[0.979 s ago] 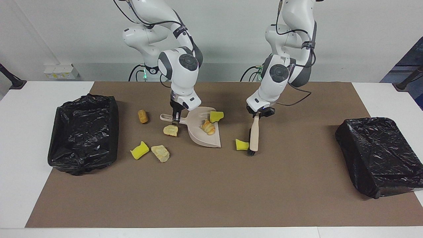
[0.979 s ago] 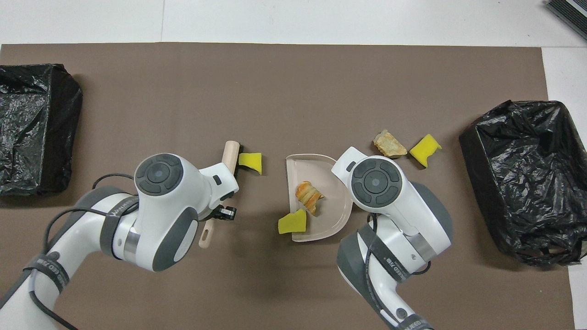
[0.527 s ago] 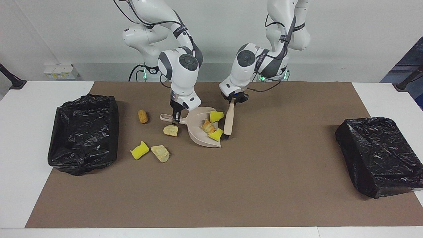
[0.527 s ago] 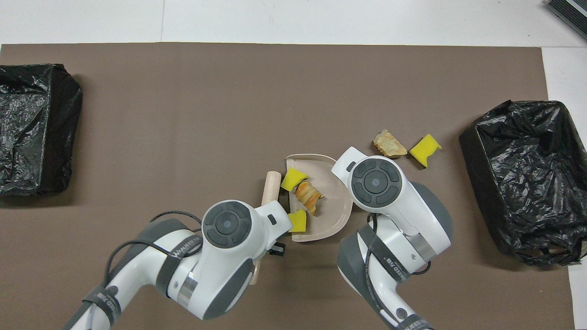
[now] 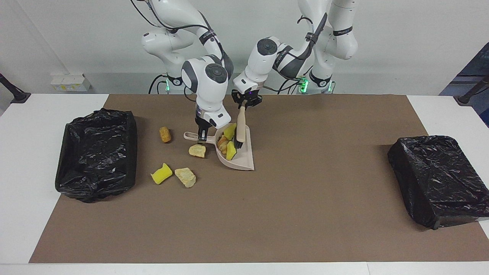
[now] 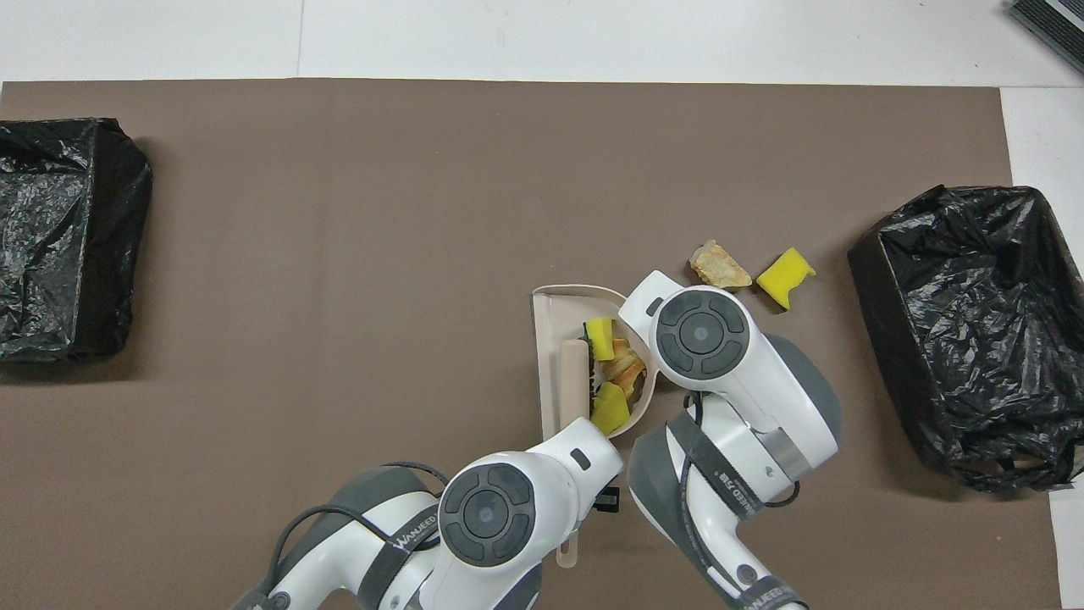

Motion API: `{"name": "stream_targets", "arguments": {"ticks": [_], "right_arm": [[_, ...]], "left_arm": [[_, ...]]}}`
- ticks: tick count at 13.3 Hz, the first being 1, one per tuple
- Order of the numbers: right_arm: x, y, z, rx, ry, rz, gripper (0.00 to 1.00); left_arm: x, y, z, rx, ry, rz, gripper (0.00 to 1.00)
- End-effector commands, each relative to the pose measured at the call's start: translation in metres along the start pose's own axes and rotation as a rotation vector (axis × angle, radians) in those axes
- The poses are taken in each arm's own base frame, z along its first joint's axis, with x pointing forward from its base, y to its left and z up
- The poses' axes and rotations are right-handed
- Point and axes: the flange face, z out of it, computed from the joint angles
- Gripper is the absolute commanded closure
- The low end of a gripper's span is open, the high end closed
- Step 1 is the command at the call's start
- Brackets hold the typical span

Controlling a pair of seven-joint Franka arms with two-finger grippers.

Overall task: Sweep and dump trash in bin
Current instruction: 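Sweep the remaining sponge piece into the dustpan with the left gripper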

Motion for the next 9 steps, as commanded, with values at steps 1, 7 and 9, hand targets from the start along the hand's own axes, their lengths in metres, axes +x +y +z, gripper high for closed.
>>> {"name": "stream_targets", "arguments": {"ticks": [1, 7, 9], "right_arm": [[-0.023, -0.001, 0.022, 0.013, 0.065, 0.051, 1.00], [-0.029, 0.010, 0.032, -0.009, 0.317, 0.014, 1.00], [-0.029, 0.013, 0.028, -0.011, 0.344, 0.002, 1.00]], "left_arm": [[-0.006, -0.004, -0.004, 0.031, -0.071, -0.052, 1.00], [-0.019, -0.007, -0.086, 0.008, -0.065, -0.116, 1.00], [-0.013, -0.013, -0.123, 0.018, -0.090, -0.131, 1.00]]}}
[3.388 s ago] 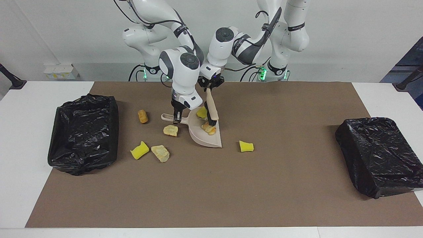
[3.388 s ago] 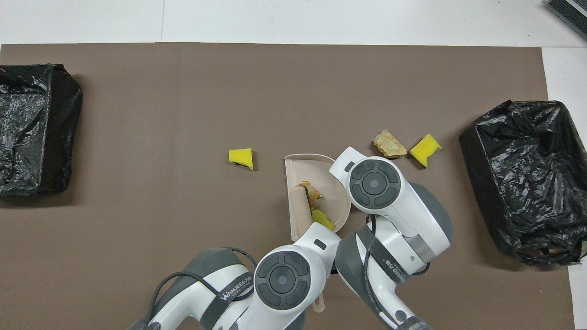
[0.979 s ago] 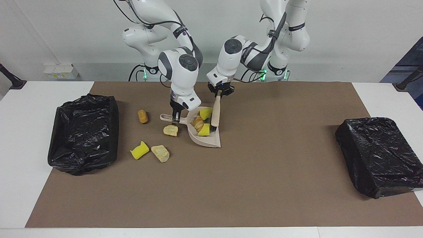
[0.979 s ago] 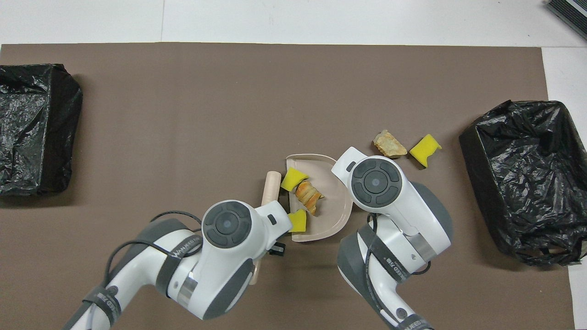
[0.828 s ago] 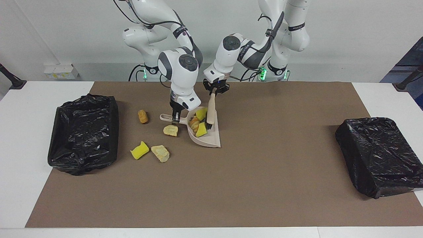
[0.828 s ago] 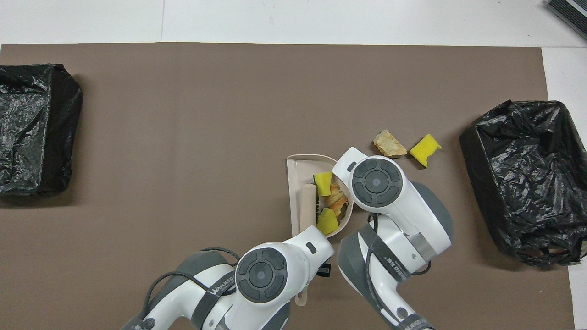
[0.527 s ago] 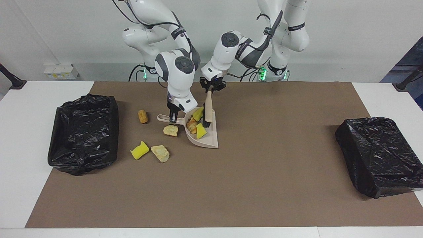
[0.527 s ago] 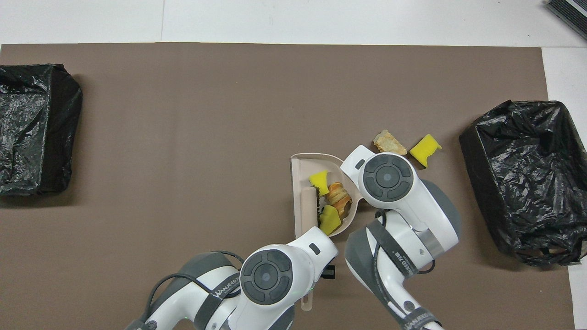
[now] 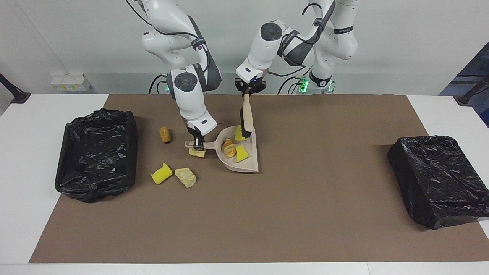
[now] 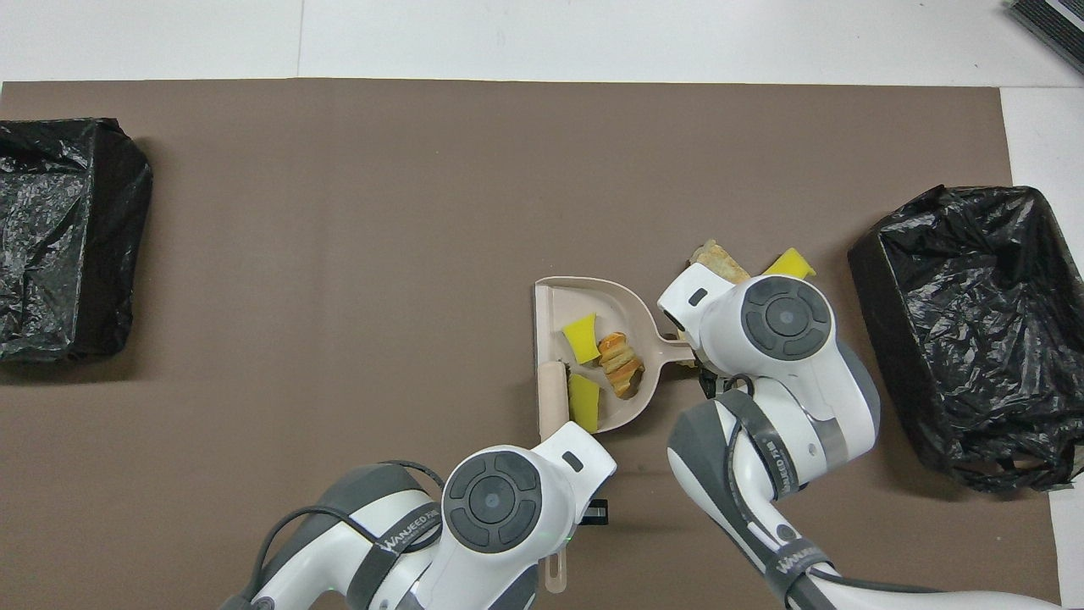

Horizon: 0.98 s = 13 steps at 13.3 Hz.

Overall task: Sweep and dump trash in bin
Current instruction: 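Lift the loaded dustpan toward the black bag with the right gripper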

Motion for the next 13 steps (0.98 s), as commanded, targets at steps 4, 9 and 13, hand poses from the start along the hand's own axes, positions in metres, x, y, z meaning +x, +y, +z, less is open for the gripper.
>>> {"name": "stream_targets", "arguments": {"ticks": [4, 9, 13], "right_arm": [[-0.004, 0.013, -0.025, -0.026, 0.045, -0.009, 1.00], [-0.050, 0.052, -0.093, 0.015, 0.042, -0.011, 1.00], [-0.130, 0.080, -0.133, -0.007, 0.027, 0.036, 1.00]], "left_arm": [[-0.026, -0.022, -0.046, 0.095, -0.085, -0.009, 1.00], [-0.080, -0.056, 0.000, 0.229, -0.090, -0.077, 1.00], [-0.124, -0.049, 0.079, 0.280, -0.012, -0.059, 1.00]]}}
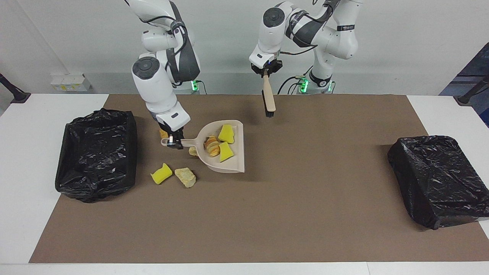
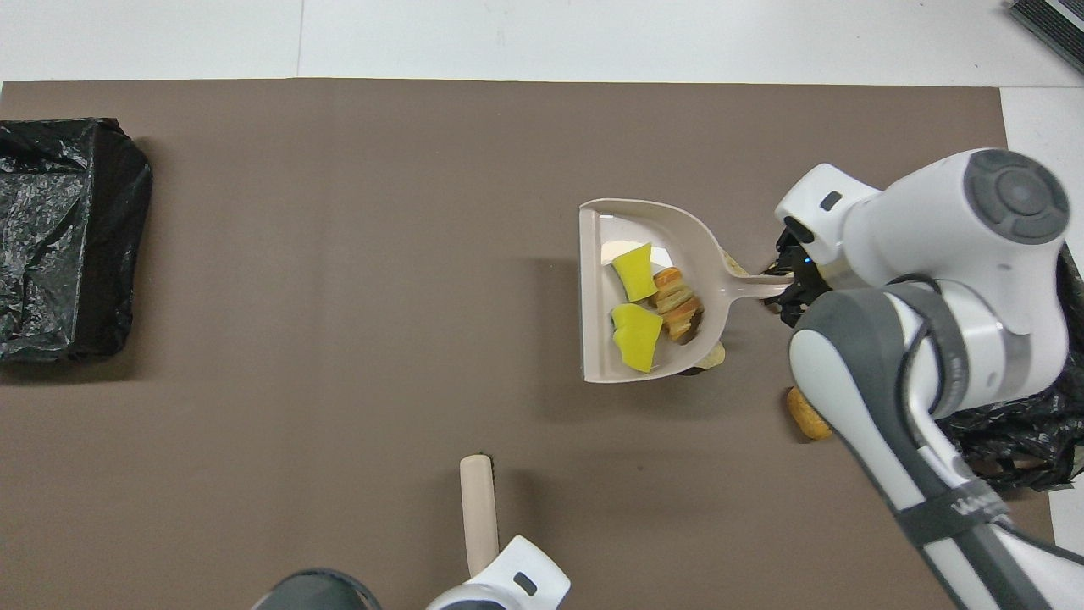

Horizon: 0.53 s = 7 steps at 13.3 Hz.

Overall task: Sweep and dump trash in bin
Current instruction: 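Lift the loaded dustpan toward the black bag with the right gripper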

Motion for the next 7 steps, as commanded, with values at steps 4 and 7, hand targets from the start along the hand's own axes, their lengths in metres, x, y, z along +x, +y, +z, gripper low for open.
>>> {"name": "stream_targets", "arguments": {"ticks": [4, 7], "right_arm": [[-0.112, 0.040, -0.059, -0.043, -0.059, -0.039, 1.00], [-0.180, 0.036, -0.076, -0.052, -0.154, -0.010, 1.00]], "left_arm": [[-0.044, 0.010, 0.074, 0.029, 0.092, 0.043, 1.00], [-0.046, 0.014, 0.080, 0.027, 0.092, 0.044, 1.00]]}}
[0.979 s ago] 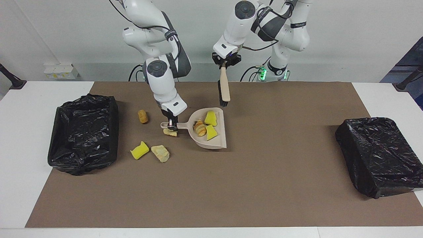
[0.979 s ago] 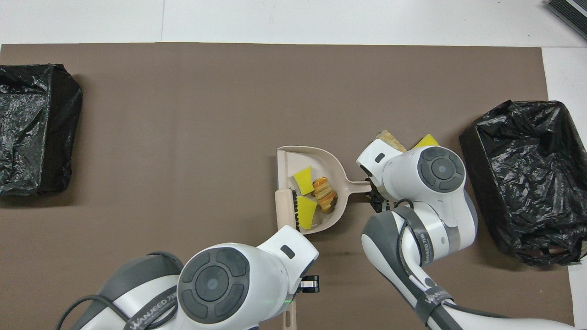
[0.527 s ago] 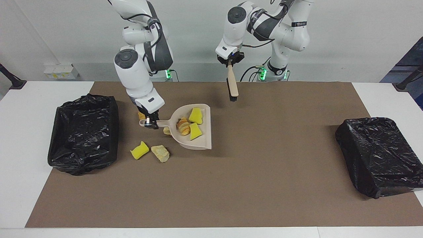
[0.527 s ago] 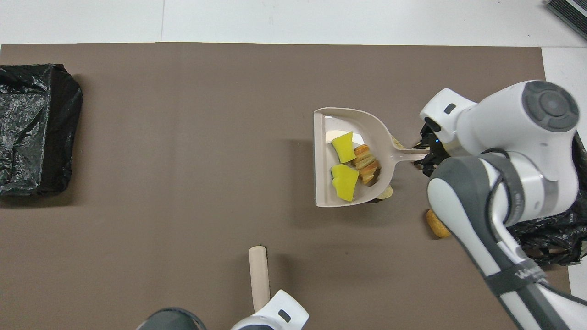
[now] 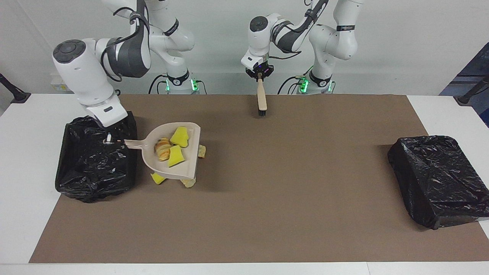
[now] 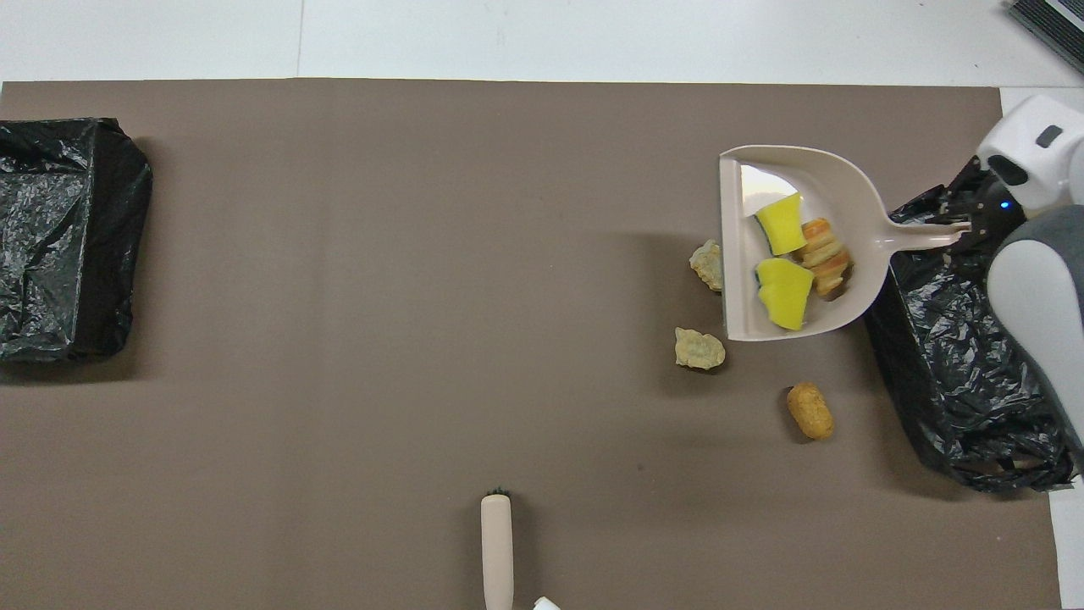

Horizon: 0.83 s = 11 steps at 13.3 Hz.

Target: Sweep and dump trash in bin

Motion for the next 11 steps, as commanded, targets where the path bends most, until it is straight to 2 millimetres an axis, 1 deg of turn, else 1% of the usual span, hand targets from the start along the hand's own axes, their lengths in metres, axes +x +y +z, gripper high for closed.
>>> {"name": "stream_targets", "arguments": {"ticks": [1, 2, 3, 5, 6, 7, 8, 9, 10, 11], "right_arm": [[-0.062, -0.002, -0.004, 0.014, -0.065, -0.005, 1.00], [-0.090, -0.007, -0.003, 0.015, -0.077, 0.007, 1.00], [-0.110, -0.011, -0.003, 0.017, -0.103, 0.003, 1.00], [-0.144, -0.019, -0.004, 0.037, -0.211, -0.051, 1.00], [-0.155, -0.019, -0.007, 0.030, -0.269, -0.080, 1.00], [-0.161, -0.015, -0.013, 0.001, -0.344, -0.122, 1.00], [-0.162, -0.013, -0.017, -0.019, -0.409, -0.154, 1.00], [-0.162, -0.012, -0.016, -0.008, -0.454, -0.171, 1.00], [-0.160, -0.012, -0.011, 0.014, -0.507, -0.201, 1.00], [-0.160, -0.012, -0.007, 0.020, -0.579, -0.218, 1.00]], "left_arm": [[-0.005, 0.007, 0.015, -0.001, 0.017, -0.007, 1.00], [-0.005, 0.008, 0.019, -0.003, 0.018, -0.024, 1.00], [-0.003, 0.009, 0.023, 0.002, 0.014, -0.024, 1.00], [0.001, 0.010, 0.027, -0.004, 0.014, -0.027, 1.00], [0.003, 0.010, 0.028, -0.001, 0.011, -0.032, 0.95], [0.005, 0.010, 0.027, 0.003, 0.005, -0.032, 0.80], [0.008, 0.009, 0.027, 0.007, -0.001, -0.039, 0.54], [0.014, 0.007, 0.025, 0.001, -0.001, -0.053, 0.21], [0.025, 0.004, 0.018, -0.012, 0.004, -0.066, 0.00], [0.039, 0.002, 0.005, -0.030, 0.007, -0.064, 0.00]]}}
